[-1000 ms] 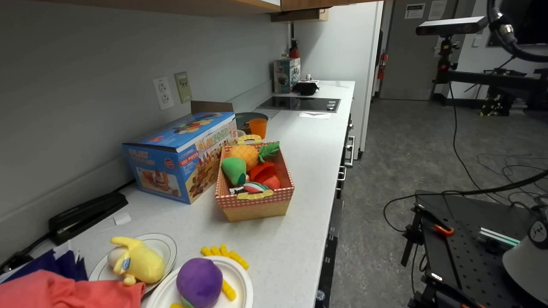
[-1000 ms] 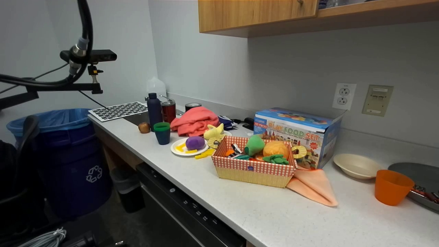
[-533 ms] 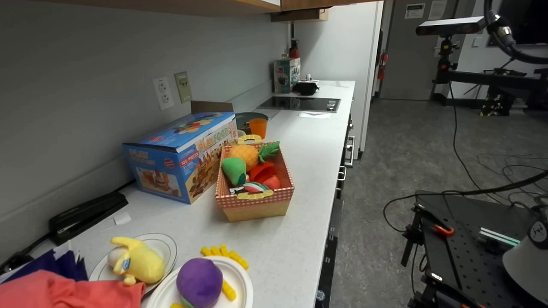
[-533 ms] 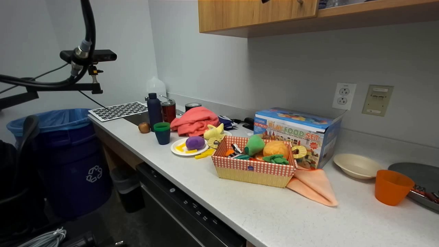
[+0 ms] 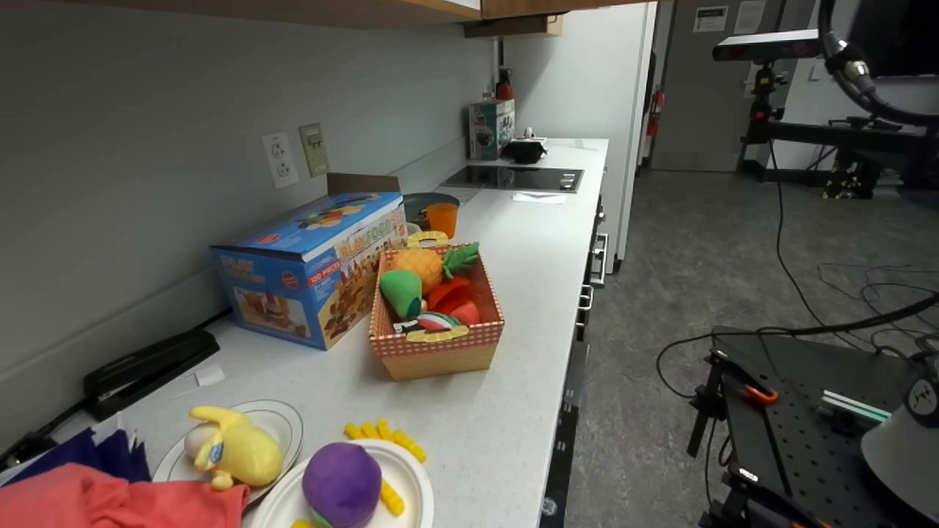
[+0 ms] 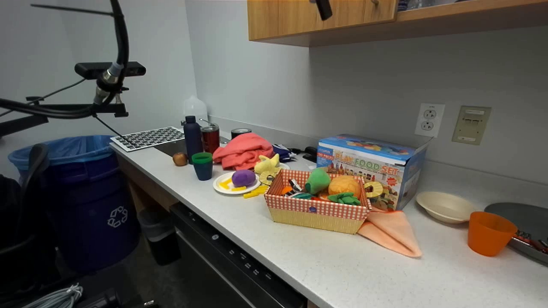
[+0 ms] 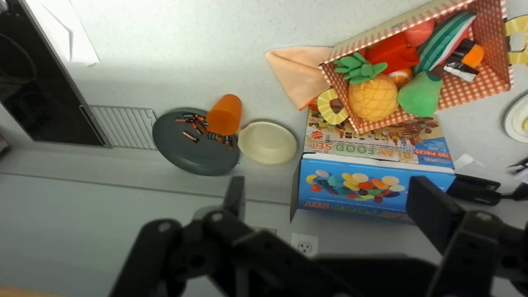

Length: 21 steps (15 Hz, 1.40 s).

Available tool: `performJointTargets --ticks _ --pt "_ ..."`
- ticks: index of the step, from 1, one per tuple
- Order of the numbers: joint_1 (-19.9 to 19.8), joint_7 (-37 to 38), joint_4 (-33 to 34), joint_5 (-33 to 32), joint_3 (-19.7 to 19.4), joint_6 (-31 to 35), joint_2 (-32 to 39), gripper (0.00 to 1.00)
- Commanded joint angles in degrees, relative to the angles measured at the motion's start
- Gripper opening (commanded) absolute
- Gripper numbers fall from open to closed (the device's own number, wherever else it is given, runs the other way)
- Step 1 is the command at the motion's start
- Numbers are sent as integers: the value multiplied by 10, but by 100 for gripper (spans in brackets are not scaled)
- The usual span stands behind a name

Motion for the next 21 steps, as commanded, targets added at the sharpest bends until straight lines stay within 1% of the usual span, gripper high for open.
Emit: performJointTargets --ticks 1,4,8,11,12,13,14,17,21 --pt "19 -39 0 0 20 40 52 100" --pt "28 -50 -1 8 30 90 111 100" --pt "29 -62 12 45 29 123 197 100" --pt "22 -77 31 73 31 128 257 100" --pt "19 -74 41 70 35 120 278 100" --pt "17 -75 54 70 38 96 296 100" --pt "16 -52 13 50 41 123 256 100" --pt "14 -51 33 49 43 118 292 100" --pt "14 -51 40 49 43 113 294 100"
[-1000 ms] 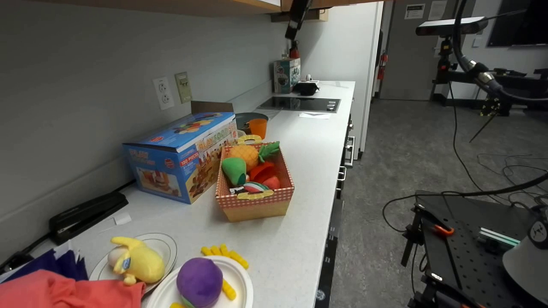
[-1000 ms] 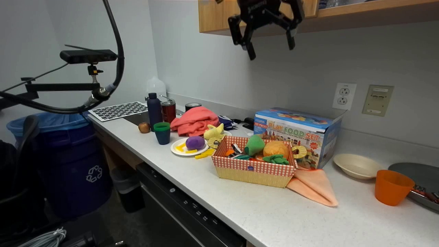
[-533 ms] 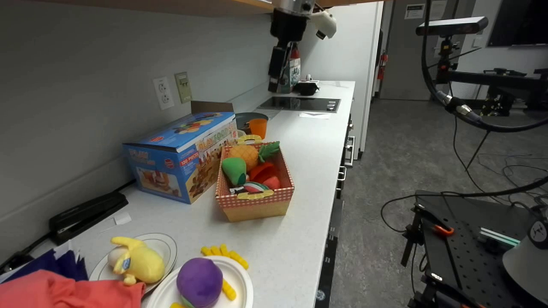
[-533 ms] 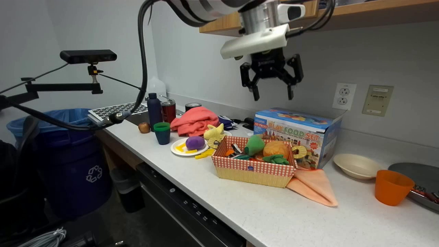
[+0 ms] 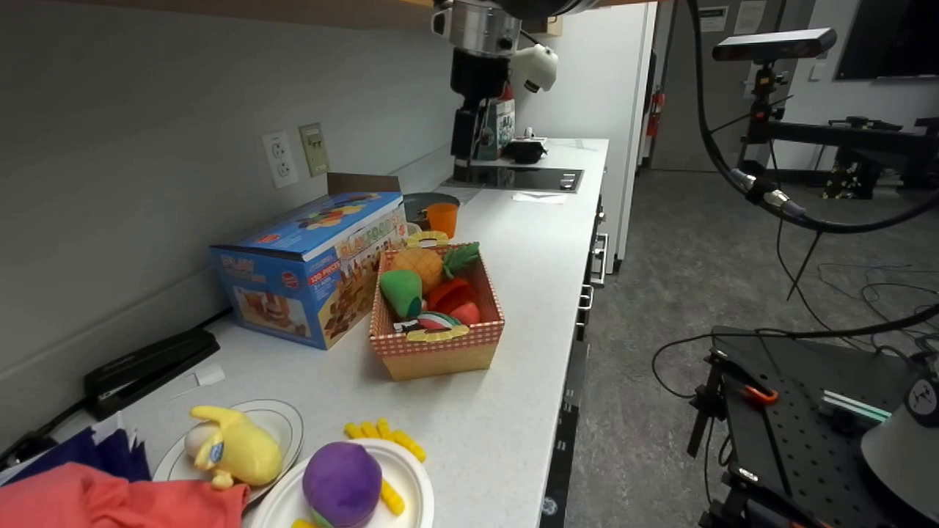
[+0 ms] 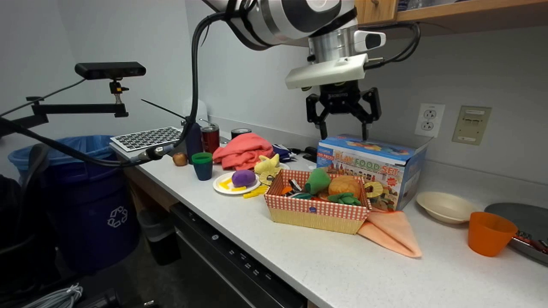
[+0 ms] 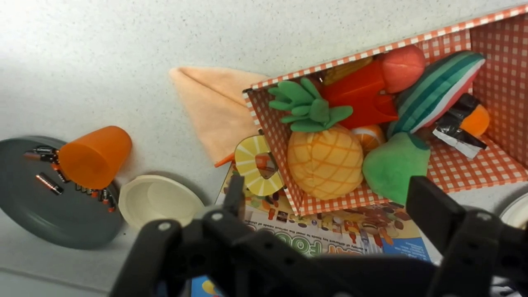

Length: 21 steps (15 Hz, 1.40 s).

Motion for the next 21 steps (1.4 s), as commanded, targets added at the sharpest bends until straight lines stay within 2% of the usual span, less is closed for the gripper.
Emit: performJointTargets --ticks 1,8,11,17,21 --pt "-11 1 2 -1 11 -2 0 100" --pt "-7 -43 58 9 39 19 97 100" --pt "-9 -41 92 -8 47 43 151 100" --pt "-29 -43 179 -11 47 52 258 100" --pt "-44 -42 205 -7 51 41 305 100"
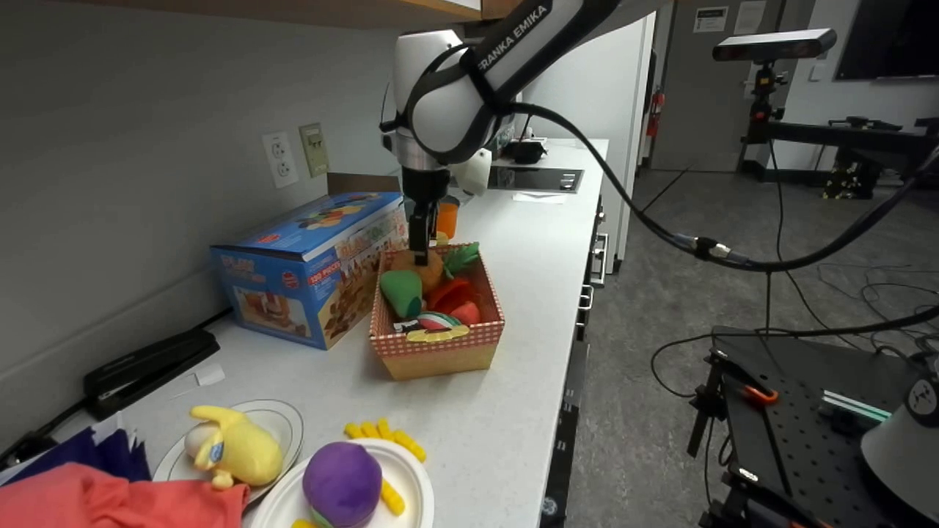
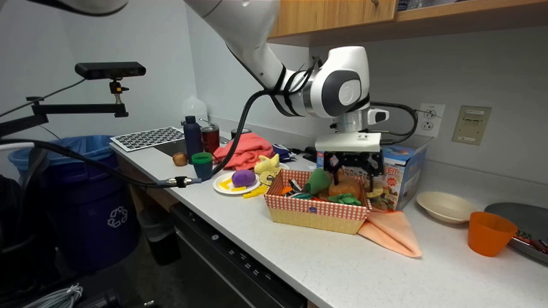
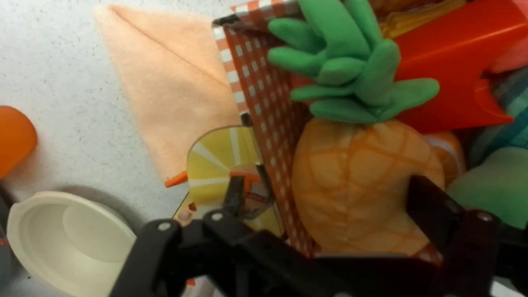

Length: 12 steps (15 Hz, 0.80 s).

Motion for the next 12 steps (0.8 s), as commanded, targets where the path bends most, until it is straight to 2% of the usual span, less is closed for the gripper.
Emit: performJointTargets --ticks 1,5,12 --pt "-17 -13 43 -3 12 -14 47 100" --pt "-11 -14 27 -15 14 -17 39 100" --pt "21 12 -20 -97 2 -12 -19 100"
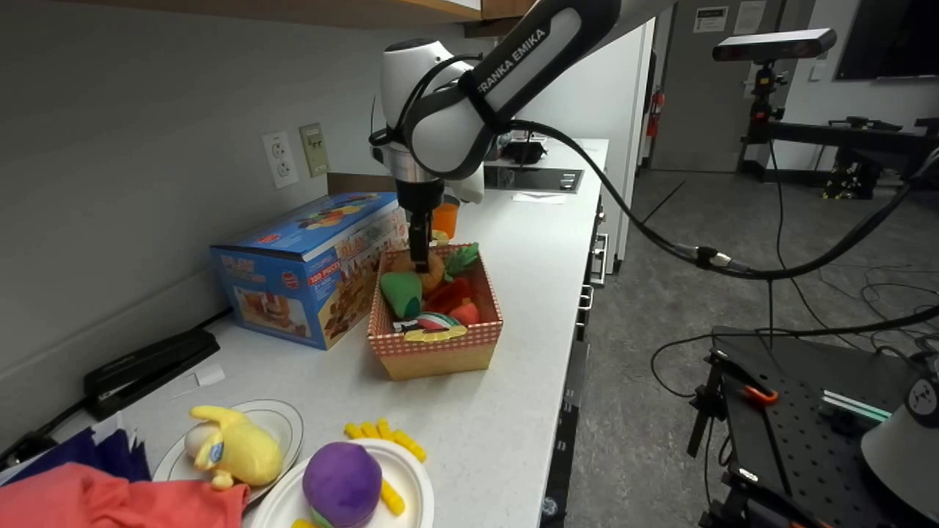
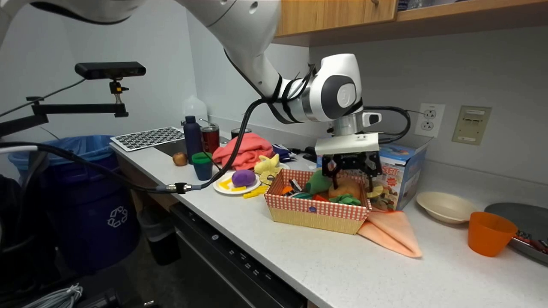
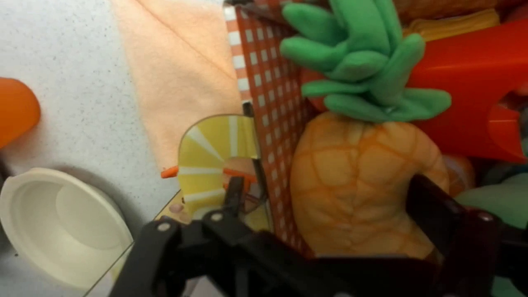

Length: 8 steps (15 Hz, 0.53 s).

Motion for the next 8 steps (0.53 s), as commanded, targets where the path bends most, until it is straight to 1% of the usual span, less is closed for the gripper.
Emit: performJointTargets --ticks 1,5,8 --pt "15 4 -38 -31 0 -10 -42 100" --pt "14 -5 -47 -19 11 -29 -44 100" --pt "6 -17 -35 -1 21 -53 -28 100"
